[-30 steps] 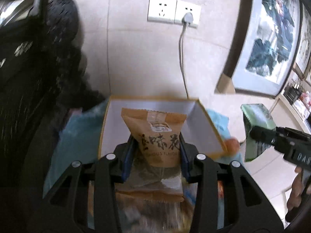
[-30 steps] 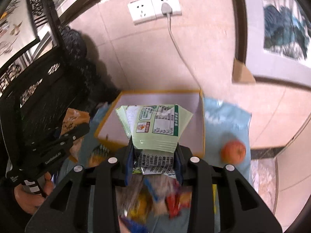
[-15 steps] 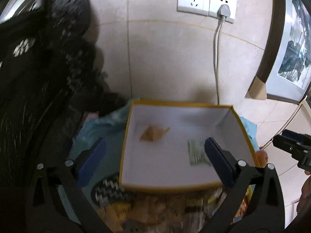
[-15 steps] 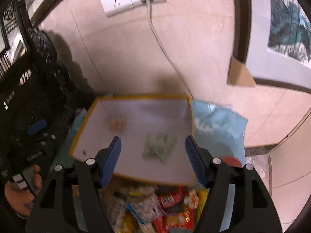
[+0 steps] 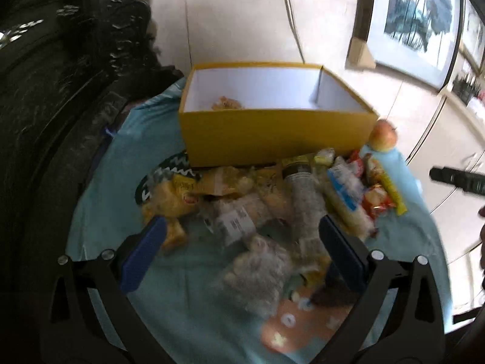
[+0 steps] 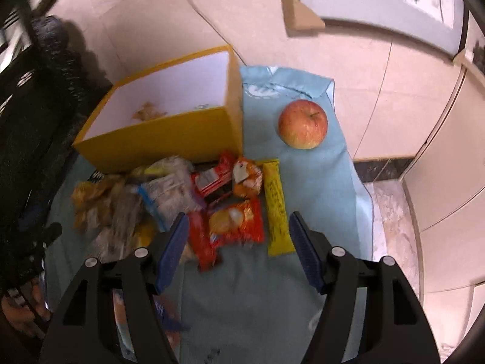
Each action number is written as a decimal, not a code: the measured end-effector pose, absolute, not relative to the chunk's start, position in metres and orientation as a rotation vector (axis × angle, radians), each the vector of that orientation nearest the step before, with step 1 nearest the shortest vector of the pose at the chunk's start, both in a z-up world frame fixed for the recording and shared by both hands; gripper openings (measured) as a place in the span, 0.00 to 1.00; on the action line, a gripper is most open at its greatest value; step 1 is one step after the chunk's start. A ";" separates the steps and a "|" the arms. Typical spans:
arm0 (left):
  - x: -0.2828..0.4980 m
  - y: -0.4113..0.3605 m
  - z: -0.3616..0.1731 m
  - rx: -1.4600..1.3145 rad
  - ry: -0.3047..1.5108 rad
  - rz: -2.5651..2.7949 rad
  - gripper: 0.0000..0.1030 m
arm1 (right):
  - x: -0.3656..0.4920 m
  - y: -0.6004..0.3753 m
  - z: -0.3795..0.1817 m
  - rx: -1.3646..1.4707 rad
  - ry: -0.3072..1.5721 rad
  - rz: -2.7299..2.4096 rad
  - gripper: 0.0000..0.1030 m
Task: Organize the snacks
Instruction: 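Grasp a clear bread bag with left tool while right tool grasps blue cookie pack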
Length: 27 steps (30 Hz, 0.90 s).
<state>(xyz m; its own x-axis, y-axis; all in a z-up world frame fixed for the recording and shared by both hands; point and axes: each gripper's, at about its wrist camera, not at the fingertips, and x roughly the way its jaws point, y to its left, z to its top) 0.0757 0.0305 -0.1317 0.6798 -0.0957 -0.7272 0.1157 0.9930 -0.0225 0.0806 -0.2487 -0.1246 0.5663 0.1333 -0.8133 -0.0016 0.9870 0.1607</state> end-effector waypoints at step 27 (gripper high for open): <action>0.026 0.014 -0.103 0.091 0.799 -0.089 0.98 | 0.000 -0.213 -0.050 0.097 0.831 0.119 0.68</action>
